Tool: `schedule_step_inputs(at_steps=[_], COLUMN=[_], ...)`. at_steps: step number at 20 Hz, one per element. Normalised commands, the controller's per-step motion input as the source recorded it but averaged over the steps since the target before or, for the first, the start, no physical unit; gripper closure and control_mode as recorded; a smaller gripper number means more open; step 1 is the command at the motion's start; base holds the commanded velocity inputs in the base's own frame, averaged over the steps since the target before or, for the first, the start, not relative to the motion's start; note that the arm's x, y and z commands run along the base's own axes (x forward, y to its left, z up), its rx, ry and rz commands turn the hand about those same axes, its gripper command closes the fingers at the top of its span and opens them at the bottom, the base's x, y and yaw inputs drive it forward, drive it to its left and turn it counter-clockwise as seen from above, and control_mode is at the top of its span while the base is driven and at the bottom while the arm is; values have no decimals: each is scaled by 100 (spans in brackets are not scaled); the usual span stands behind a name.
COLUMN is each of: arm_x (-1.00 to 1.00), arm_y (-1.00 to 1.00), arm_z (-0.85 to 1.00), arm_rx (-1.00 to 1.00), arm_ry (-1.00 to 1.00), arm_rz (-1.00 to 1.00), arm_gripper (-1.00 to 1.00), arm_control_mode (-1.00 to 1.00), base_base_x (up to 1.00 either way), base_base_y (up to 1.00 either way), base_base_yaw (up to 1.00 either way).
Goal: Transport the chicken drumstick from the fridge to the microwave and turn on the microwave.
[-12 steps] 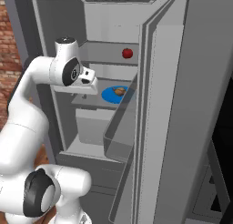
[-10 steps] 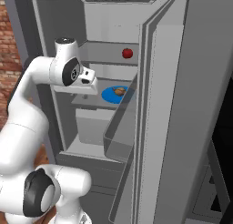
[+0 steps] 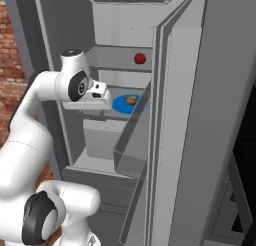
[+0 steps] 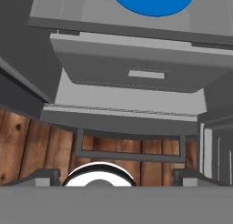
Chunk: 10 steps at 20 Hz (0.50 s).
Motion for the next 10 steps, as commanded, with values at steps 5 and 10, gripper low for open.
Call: schedule_step_inputs(at_steps=[5, 10], arm_x=[7, 28], arm_y=[-23, -34], arm_z=[-10, -18], arm_rx=[-4, -1], arm_ry=[0, -1], arm_rz=[0, 1], arm_gripper=[-100, -100], arm_control_mode=[-100, -100], base_base_x=[0, 0], base_base_y=[0, 0], base_base_yaw=[0, 0])
